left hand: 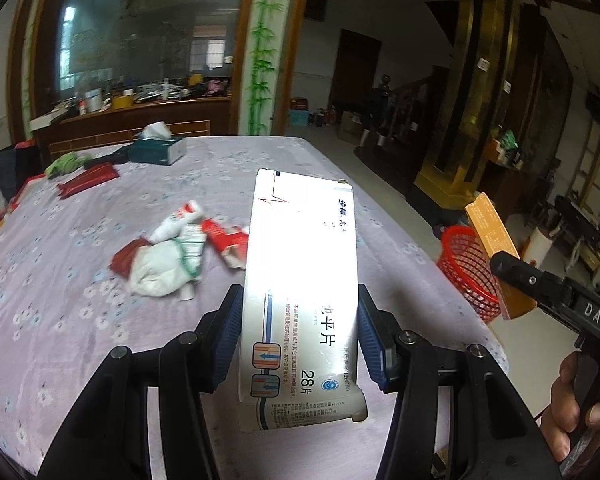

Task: Collect trash
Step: 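Carry both boxes over the red wastebasket and open both tools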

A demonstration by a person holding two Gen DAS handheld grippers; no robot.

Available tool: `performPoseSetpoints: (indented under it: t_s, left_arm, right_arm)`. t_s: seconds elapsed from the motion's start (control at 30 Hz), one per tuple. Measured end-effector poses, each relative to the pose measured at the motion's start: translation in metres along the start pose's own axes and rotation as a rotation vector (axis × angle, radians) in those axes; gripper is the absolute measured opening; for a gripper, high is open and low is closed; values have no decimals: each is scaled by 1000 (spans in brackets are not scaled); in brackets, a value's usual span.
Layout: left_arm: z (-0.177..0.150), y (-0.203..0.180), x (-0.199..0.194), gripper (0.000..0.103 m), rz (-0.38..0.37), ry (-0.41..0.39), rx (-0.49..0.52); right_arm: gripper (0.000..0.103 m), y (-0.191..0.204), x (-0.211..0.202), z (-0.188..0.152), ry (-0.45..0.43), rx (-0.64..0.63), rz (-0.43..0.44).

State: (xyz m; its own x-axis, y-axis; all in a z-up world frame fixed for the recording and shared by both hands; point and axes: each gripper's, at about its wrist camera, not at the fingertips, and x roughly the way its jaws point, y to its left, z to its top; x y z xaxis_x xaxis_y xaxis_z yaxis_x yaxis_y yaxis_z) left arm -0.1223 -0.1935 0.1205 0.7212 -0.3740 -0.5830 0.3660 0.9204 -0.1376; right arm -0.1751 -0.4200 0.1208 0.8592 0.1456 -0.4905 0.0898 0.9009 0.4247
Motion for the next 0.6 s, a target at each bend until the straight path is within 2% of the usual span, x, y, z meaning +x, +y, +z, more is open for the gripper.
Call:
performPoseSetpoints:
  t_s: [0.13,0.3,0.53,0.6]
  left_arm:
    - [10,-26,11,52,-55,17,41]
    - [24,-66,32,52,-172,68,86]
    - [41,-146,74,52,-329,151,163]
    - [43,-165,86,52,-343,172,181]
  right_arm:
    - [55,-35,-15,11,-35,53,-45]
    - [55,-86,-35,28,-66,121,-120]
    - [55,-150,-51,49,-79,228,-212]
    - [55,-164,-51,53,-79,260,-224]
